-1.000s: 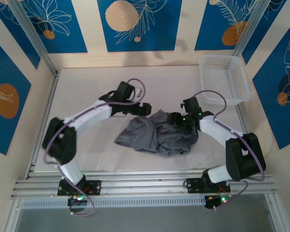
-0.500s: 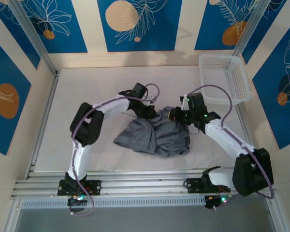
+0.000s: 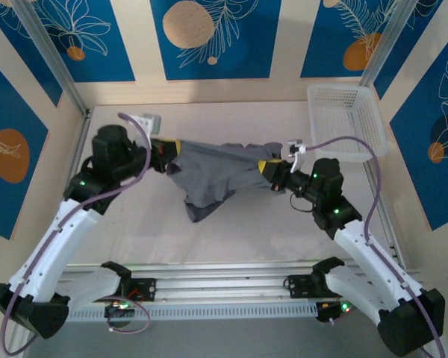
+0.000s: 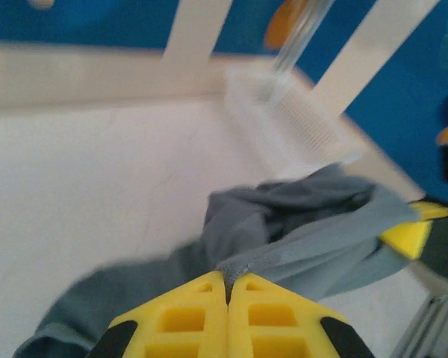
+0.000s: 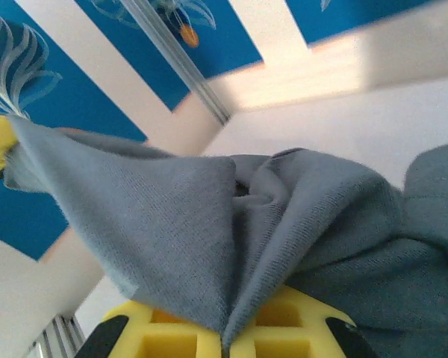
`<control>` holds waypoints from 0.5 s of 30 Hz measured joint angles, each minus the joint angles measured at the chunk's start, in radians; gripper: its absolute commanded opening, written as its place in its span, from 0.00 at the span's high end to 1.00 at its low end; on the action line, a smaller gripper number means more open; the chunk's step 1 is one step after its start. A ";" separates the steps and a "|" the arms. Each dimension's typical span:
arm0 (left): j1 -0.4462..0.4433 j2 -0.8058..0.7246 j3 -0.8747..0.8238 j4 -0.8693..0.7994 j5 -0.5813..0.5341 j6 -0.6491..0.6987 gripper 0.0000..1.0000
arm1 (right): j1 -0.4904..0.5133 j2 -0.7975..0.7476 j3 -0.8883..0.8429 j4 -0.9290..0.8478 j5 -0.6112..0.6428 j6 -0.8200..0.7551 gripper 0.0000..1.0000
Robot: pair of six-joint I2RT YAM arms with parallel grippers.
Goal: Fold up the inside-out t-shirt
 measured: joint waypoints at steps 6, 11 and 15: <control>0.003 0.064 -0.283 0.006 -0.006 -0.032 1.00 | 0.078 0.074 -0.168 -0.054 0.050 0.050 0.81; -0.019 0.007 -0.420 0.075 0.052 -0.118 1.00 | 0.118 0.065 -0.205 -0.167 0.103 0.127 0.44; -0.118 -0.183 -0.534 0.084 0.017 -0.112 0.47 | 0.097 -0.080 -0.205 -0.219 0.143 0.169 0.36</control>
